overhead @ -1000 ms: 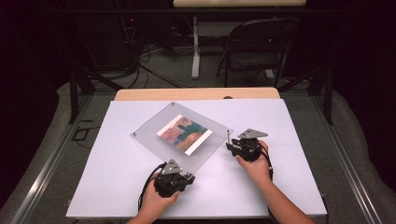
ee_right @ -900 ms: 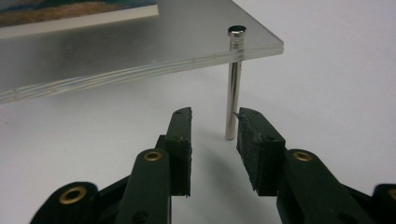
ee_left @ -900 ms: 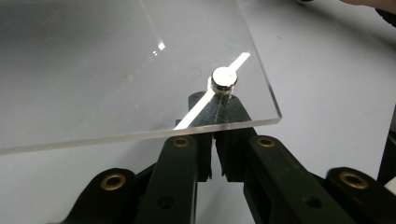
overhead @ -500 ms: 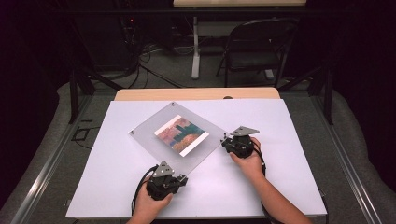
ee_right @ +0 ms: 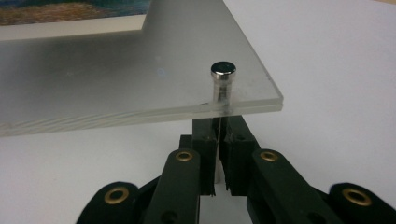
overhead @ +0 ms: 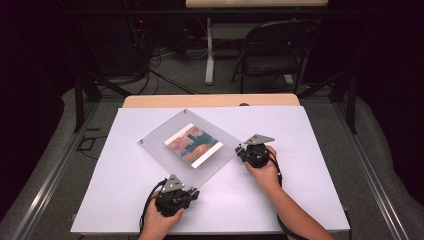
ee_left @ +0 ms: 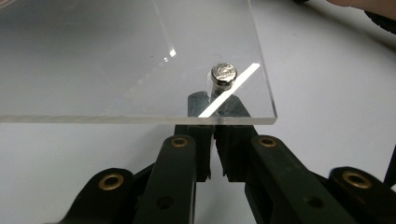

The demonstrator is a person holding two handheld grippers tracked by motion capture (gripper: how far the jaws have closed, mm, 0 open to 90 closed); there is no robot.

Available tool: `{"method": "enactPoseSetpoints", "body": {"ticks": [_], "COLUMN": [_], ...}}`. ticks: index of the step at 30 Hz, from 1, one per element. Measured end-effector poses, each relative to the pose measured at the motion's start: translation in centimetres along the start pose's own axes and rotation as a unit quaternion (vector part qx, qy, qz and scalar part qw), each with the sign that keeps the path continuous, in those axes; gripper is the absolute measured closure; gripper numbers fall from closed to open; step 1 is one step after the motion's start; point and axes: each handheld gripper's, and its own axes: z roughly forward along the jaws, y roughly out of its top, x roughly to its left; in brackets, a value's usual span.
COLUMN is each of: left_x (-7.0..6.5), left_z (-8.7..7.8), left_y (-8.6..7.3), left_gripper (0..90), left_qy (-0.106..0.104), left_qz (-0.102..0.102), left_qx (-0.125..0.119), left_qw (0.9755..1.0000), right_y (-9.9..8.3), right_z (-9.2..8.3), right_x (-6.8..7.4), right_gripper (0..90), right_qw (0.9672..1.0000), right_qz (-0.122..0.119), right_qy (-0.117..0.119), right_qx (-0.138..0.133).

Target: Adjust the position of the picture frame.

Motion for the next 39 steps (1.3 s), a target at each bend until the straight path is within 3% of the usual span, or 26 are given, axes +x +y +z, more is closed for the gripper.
{"method": "enactPoseSetpoints", "body": {"ticks": [9,15,28,39], "left_x": [-0.2,0.0,2.0,3.6], "left_z": [0.3,-0.1,-1.8,-1.9], "left_y": [0.0,0.2,1.1,1.9], "left_gripper": [85.0,85.2,85.3,85.2], "left_qy": [0.011,0.002,-0.003,0.002], "left_qz": [0.009,0.010,-0.023,-0.035], "left_qx": [0.010,0.009,-0.026,-0.031], "left_qw": [0.9999,0.9999,0.9994,0.9989], "right_y": [0.0,0.1,0.4,-0.7], "right_z": [0.0,-0.3,-3.4,-6.1], "right_x": [0.0,-0.1,0.4,1.3], "right_gripper": [85.2,85.3,85.5,85.5], "right_qw": [1.0000,0.9999,0.9997,0.9996], "right_qz": [0.002,0.002,-0.002,0.017], "right_qy": [0.003,0.013,0.019,0.020], "right_qx": [0.000,-0.002,-0.017,-0.012]}}
